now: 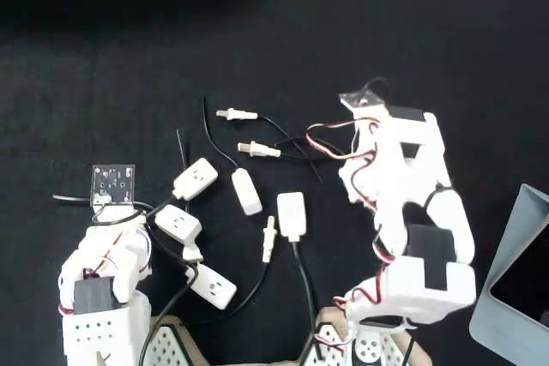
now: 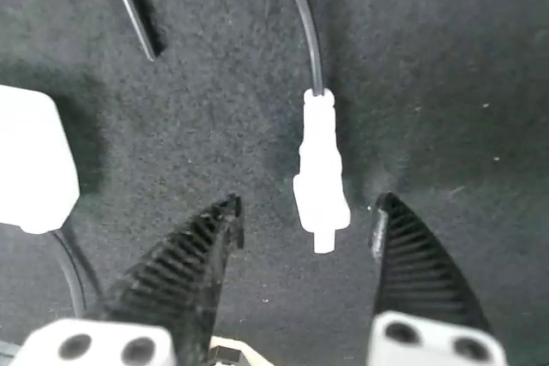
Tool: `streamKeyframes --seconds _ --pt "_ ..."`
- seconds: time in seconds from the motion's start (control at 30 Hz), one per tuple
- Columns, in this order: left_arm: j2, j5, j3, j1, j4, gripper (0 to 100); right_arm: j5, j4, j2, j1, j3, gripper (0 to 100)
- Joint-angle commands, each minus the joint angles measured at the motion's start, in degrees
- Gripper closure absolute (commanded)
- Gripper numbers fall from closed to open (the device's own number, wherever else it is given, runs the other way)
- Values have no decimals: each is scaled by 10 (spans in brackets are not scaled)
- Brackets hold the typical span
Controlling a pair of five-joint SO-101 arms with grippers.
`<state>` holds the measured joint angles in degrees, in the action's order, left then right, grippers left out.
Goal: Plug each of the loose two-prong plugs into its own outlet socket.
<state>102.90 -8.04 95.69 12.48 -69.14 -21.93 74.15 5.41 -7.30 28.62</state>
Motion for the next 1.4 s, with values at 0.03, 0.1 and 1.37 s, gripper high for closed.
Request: streamKeyframes --seconds 0.03,0.1,1.37 --pt "3 -6 -11 9 11 970 2 2 20 0 -45 755" --pt "3 -6 -11 9 11 970 3 3 33 -4 -64 755" --pt "3 -2 -45 9 11 970 -10 186 -146 17 -170 987"
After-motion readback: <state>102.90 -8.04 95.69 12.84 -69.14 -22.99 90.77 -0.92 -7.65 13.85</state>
